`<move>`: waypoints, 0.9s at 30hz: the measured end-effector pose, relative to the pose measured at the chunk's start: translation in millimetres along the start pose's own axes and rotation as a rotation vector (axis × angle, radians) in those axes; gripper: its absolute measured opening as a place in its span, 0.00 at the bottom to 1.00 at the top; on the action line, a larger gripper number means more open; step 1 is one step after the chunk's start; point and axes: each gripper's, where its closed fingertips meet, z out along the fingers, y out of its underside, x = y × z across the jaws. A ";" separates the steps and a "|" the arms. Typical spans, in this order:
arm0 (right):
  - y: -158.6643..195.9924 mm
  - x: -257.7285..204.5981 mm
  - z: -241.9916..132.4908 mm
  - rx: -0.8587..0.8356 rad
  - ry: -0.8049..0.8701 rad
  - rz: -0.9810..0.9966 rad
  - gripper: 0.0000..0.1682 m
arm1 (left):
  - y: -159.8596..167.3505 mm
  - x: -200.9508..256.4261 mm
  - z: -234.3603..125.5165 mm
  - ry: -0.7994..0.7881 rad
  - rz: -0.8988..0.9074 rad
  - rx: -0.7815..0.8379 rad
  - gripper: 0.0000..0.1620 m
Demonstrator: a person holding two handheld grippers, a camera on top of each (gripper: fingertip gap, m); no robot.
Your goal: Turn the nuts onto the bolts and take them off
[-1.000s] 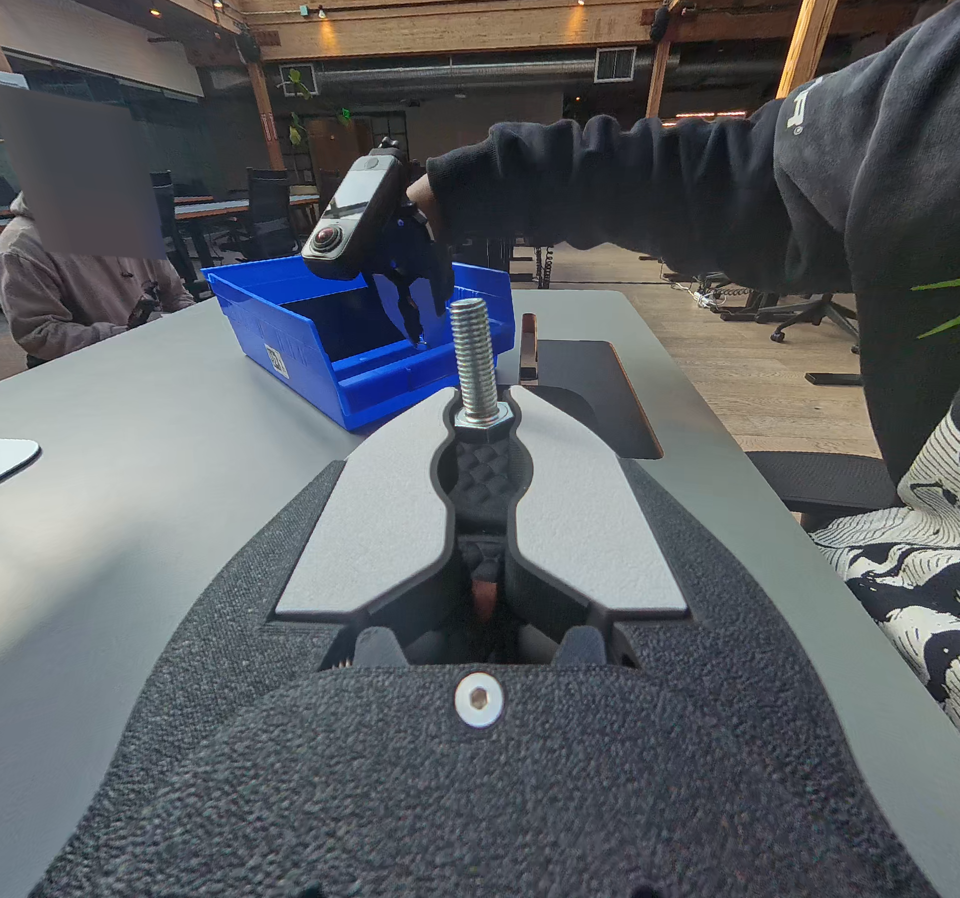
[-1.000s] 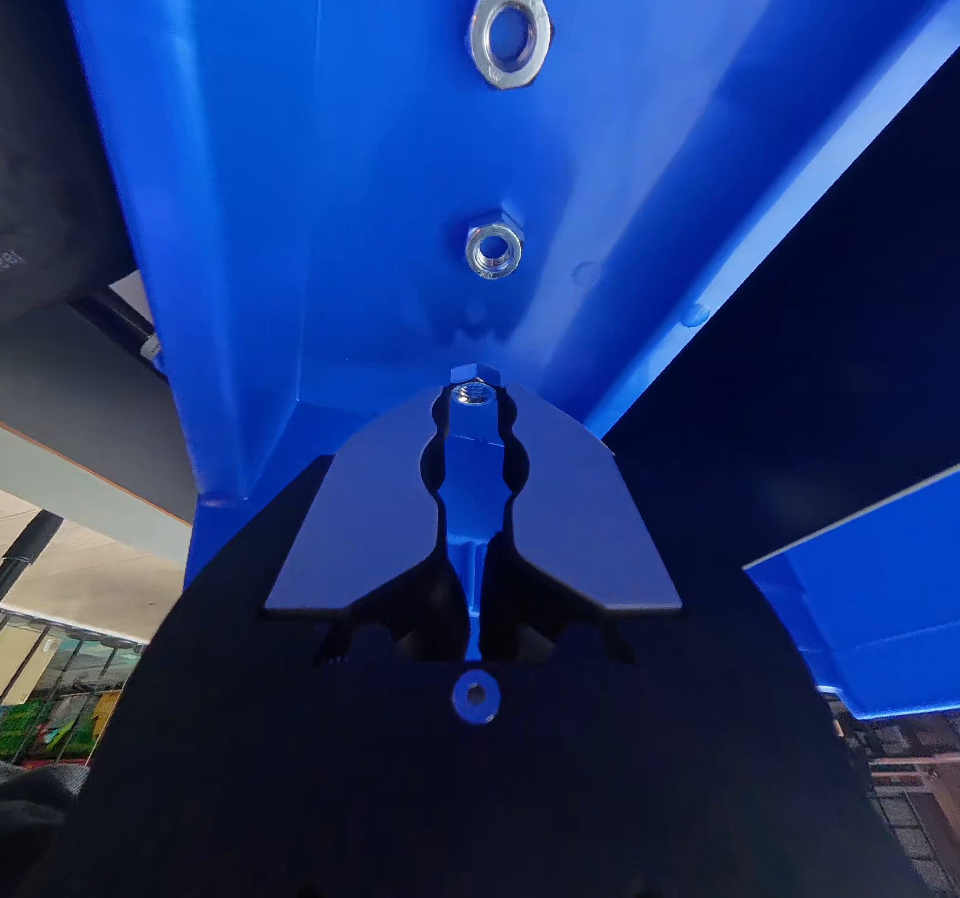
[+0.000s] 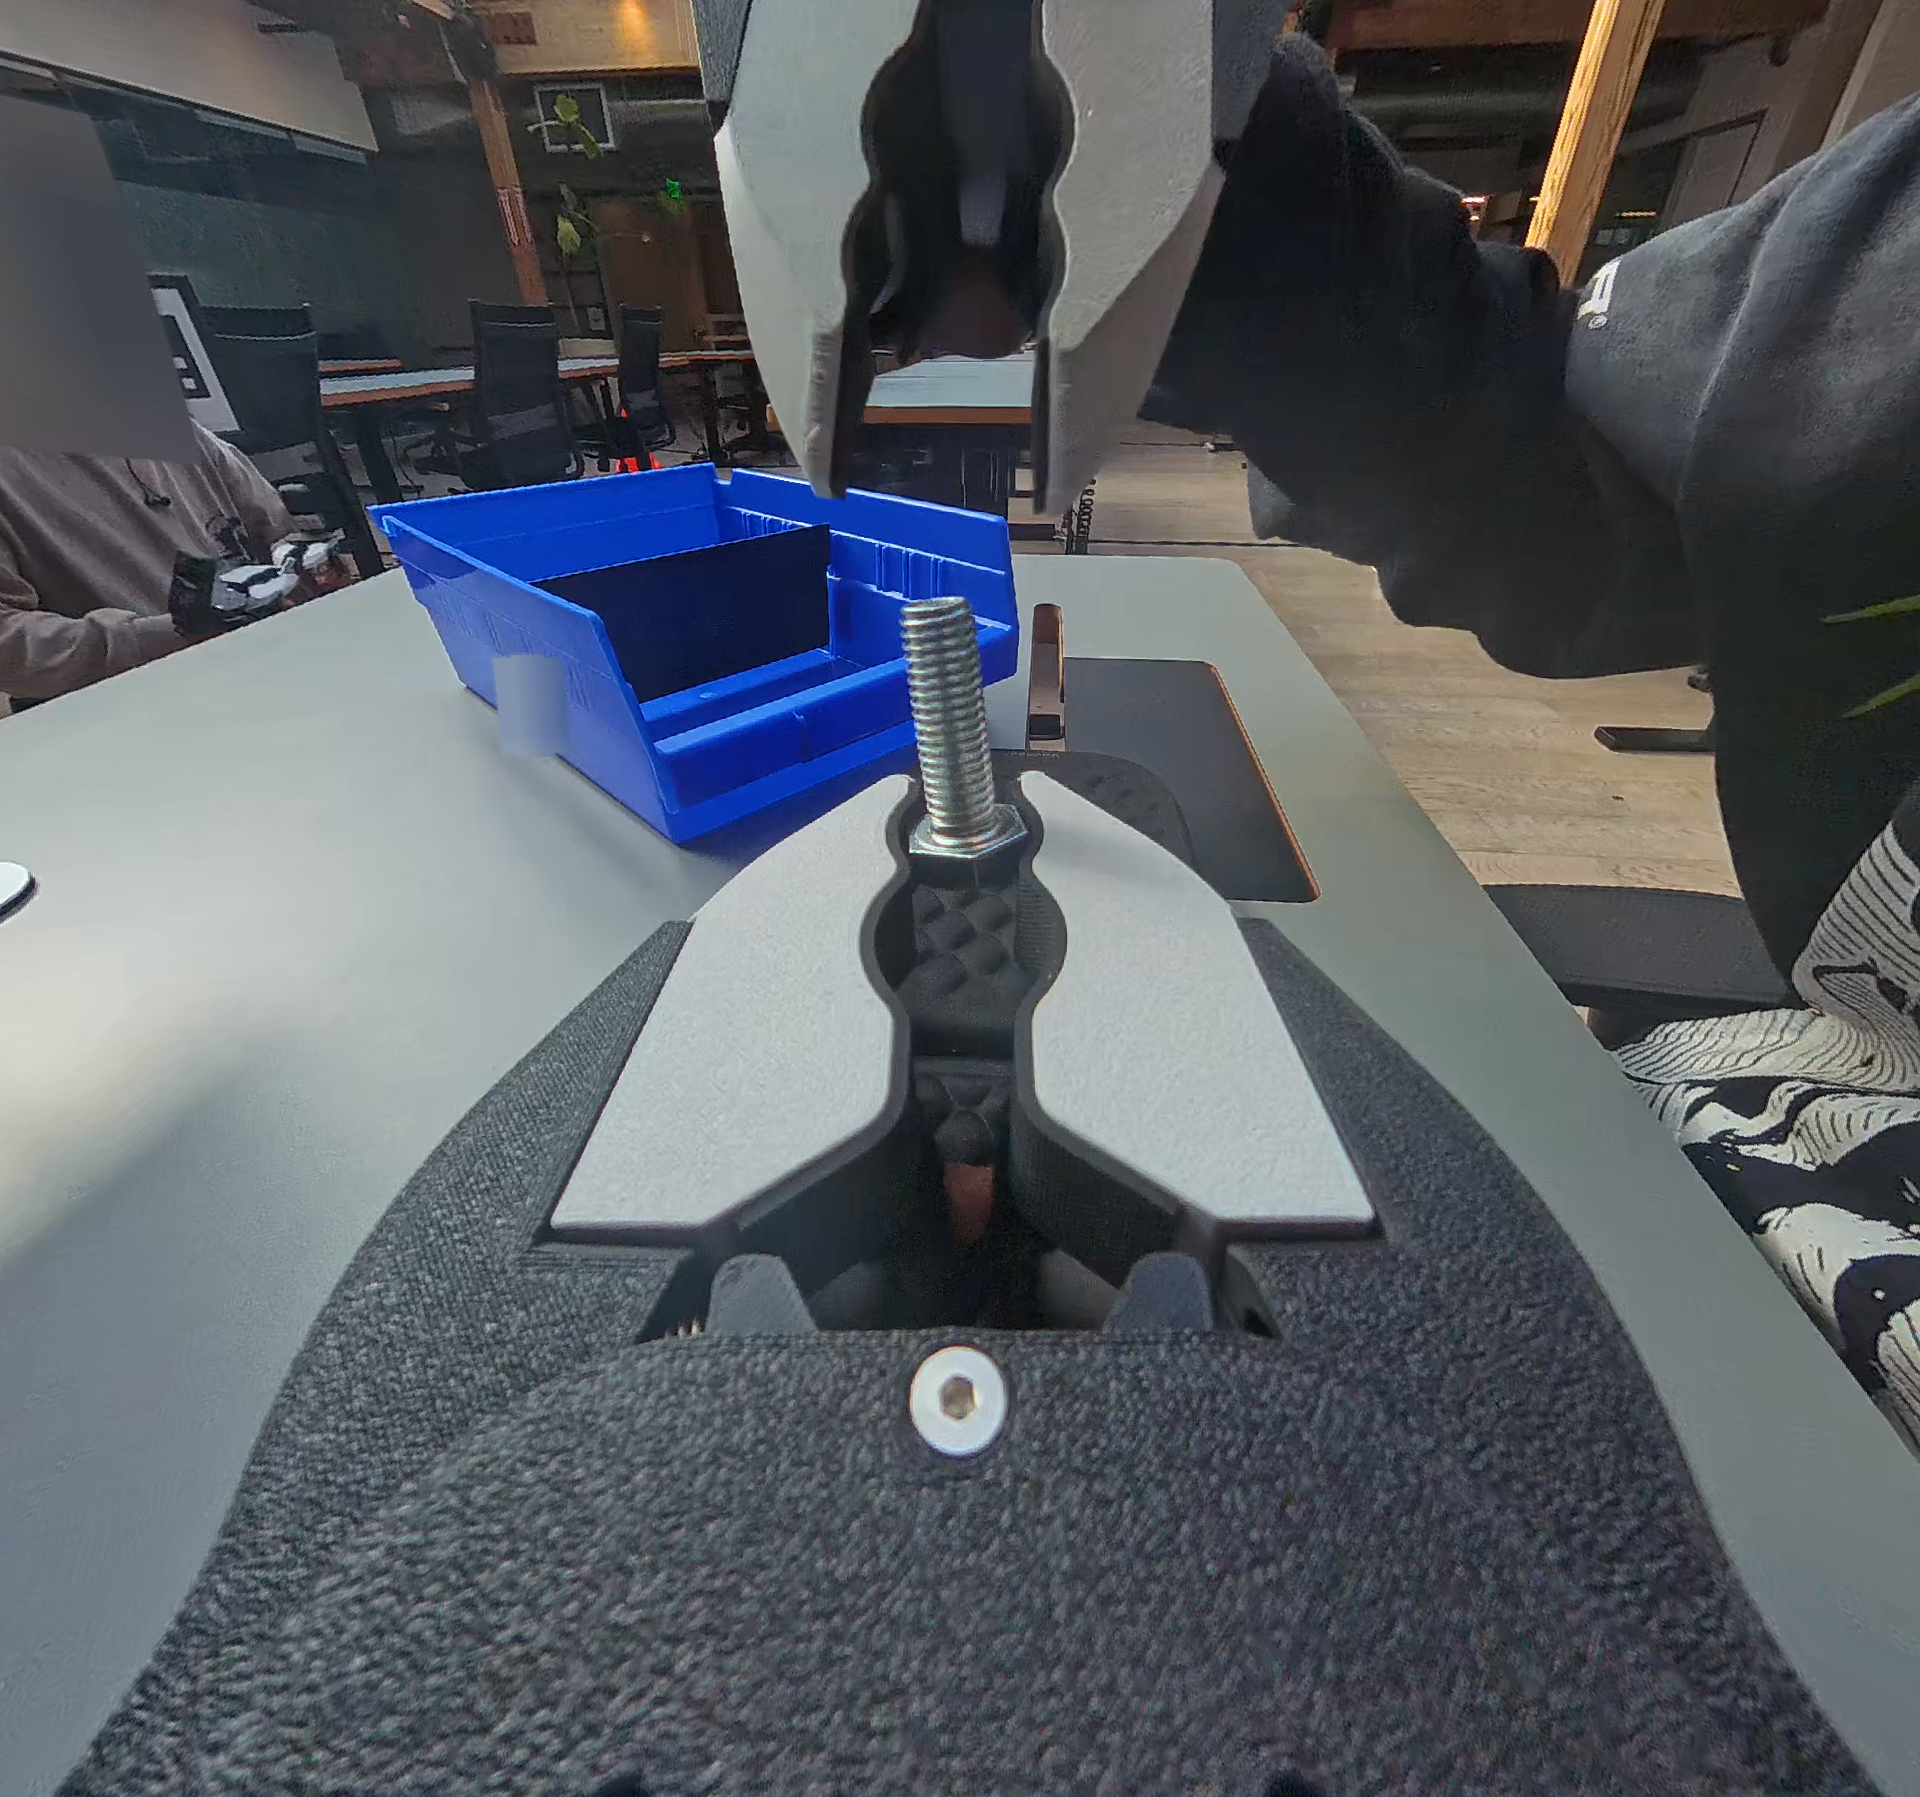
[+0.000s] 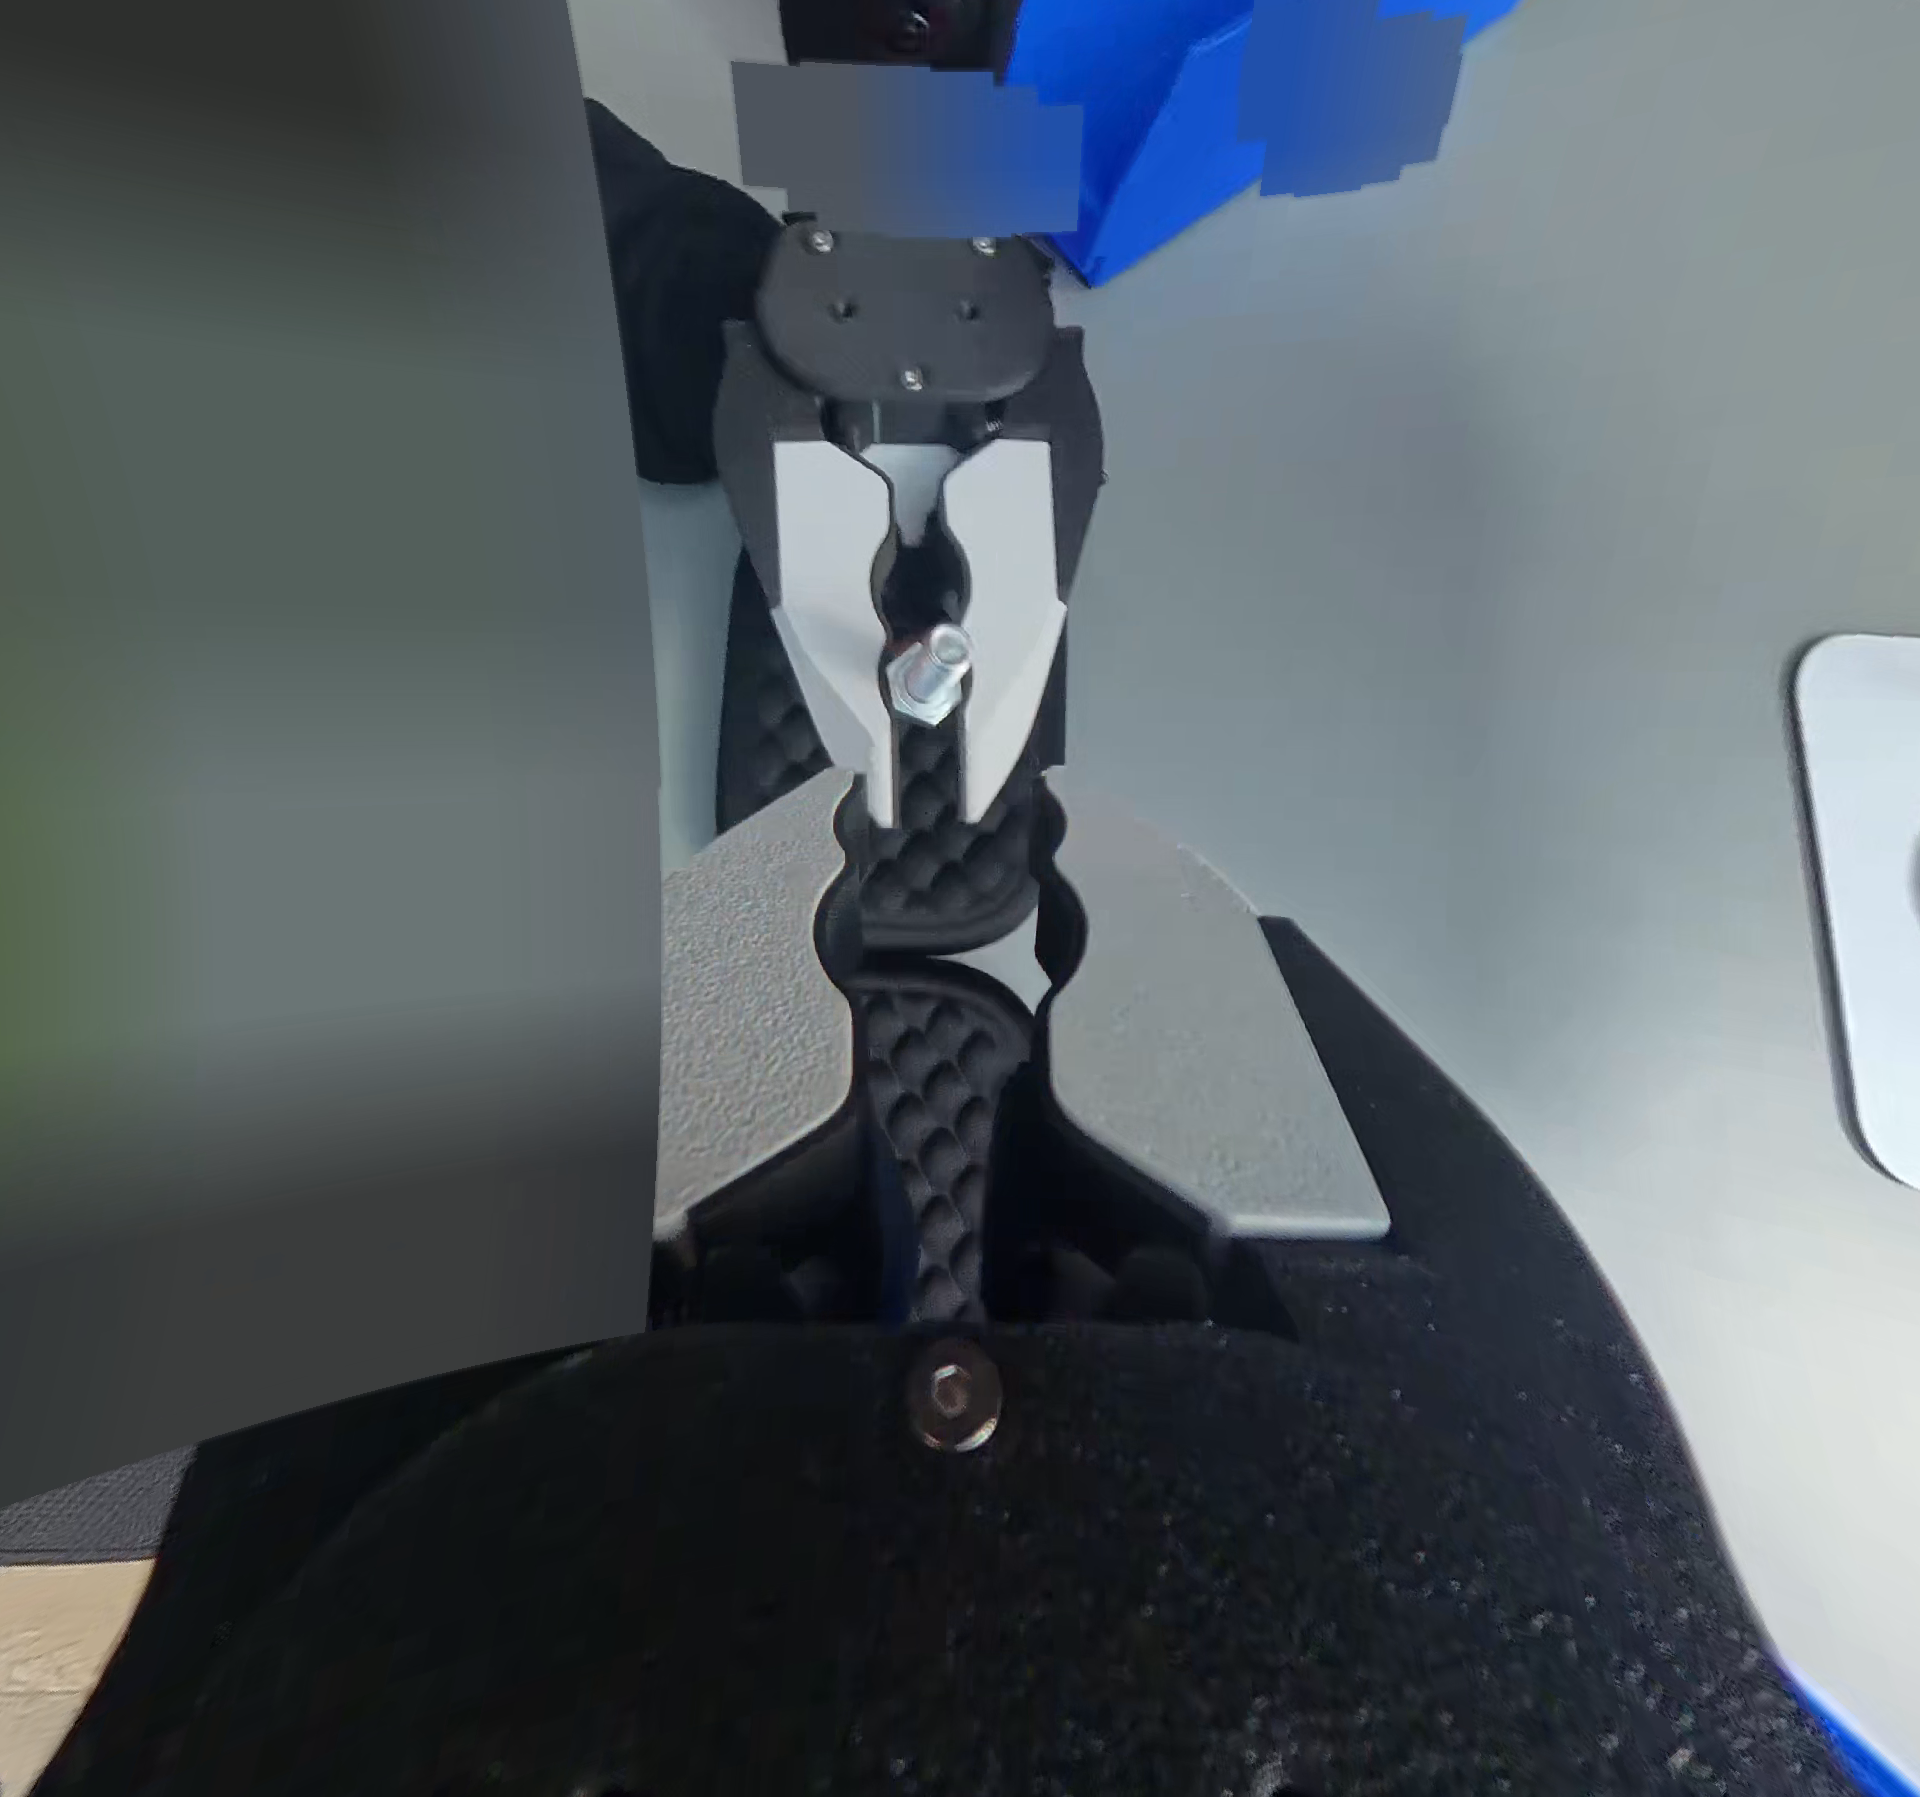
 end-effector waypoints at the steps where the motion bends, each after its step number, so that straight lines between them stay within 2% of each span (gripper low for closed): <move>1: -3.9 -4.6 6.7 -0.005 -0.026 -0.004 0.17 | 0.1 0.0 0.1 0.000 0.000 -0.001 0.09; 6: -11.2 -3.6 27.3 -0.039 -0.060 0.001 0.15 | 0.7 1.0 0.5 0.004 0.003 -0.006 0.09; 9: -18.3 -3.6 31.9 -0.018 -0.089 0.002 0.05 | 0.9 1.1 0.7 0.003 0.005 -0.009 0.09; 14: -16.9 0.4 29.4 -0.042 -0.068 -0.043 0.04 | 0.4 -1.3 1.3 -0.017 0.001 -0.004 0.09; 17: -15.8 4.5 21.8 -0.043 -0.041 -0.049 0.04 | -1.7 -3.1 1.4 -0.031 0.000 0.012 0.16; 22: 0.8 43.2 -23.0 -0.077 0.109 0.009 0.04 | 2.4 -12.3 3.1 -0.099 0.007 -0.016 0.32; 24: 20.1 71.6 -52.3 -0.116 0.207 0.079 0.04 | 1.8 -18.1 2.6 -0.143 0.014 -0.012 0.38; 27: 64.1 119.0 -102.0 -0.192 0.376 0.216 0.04 | -0.2 -21.1 1.8 -0.169 0.023 0.003 0.39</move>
